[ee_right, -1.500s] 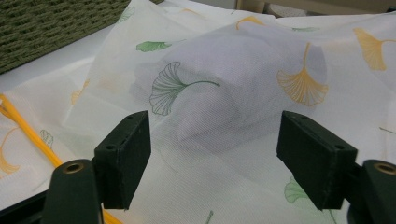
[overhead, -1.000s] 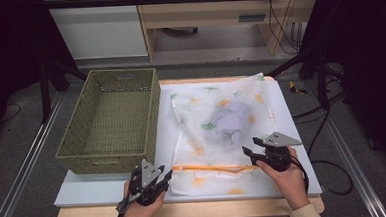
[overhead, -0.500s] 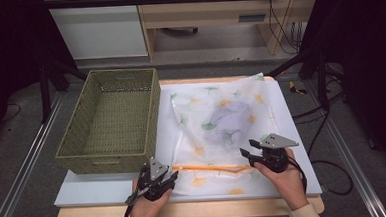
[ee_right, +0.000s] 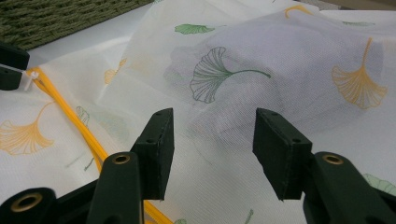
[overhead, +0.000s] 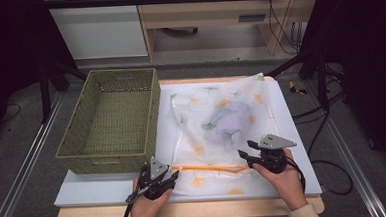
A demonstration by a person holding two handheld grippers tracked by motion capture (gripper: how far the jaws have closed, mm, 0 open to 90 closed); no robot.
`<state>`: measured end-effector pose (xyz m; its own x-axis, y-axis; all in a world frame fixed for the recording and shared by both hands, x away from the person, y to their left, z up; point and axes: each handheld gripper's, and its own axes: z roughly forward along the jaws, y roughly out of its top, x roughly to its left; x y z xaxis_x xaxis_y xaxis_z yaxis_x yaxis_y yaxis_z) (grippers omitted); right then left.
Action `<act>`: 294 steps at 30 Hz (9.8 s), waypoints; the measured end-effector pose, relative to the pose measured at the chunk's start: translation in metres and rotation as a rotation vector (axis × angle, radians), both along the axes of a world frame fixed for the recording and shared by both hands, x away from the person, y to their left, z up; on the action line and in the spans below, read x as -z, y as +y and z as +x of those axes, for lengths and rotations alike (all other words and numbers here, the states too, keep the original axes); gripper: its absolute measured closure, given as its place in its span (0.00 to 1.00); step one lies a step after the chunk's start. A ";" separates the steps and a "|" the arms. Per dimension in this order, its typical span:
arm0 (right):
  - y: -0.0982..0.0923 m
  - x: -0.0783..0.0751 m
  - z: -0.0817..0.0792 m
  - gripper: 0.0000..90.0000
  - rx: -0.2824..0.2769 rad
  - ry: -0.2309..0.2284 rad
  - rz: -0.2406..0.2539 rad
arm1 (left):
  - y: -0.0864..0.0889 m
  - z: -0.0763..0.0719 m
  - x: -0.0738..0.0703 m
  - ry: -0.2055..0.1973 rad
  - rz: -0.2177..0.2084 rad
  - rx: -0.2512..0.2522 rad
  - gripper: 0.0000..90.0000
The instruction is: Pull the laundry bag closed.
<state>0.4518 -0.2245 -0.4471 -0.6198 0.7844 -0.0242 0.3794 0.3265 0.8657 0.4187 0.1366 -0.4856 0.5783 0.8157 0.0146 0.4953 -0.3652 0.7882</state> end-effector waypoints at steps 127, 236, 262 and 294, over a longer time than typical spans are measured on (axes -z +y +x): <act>0.180 -0.007 0.007 0.94 -0.291 0.172 -0.062 | -0.006 -0.010 -0.052 -0.125 -0.023 0.051 0.96; 0.136 -0.010 0.018 1.00 -0.232 0.431 -0.149 | -0.005 -0.007 -0.039 -0.103 0.021 0.027 0.96; 0.127 -0.015 0.015 1.00 -0.218 0.451 -0.164 | -0.005 -0.007 -0.039 -0.110 0.030 0.027 0.96; 0.113 -0.013 0.018 1.00 -0.206 0.450 -0.145 | -0.003 -0.006 -0.039 -0.112 0.007 0.027 0.96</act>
<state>0.4698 -0.1117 -0.4342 -0.7350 0.6534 0.1813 0.6193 0.5379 0.5719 0.4124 0.1335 -0.4464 0.5948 0.7992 0.0859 0.3942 -0.3832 0.8353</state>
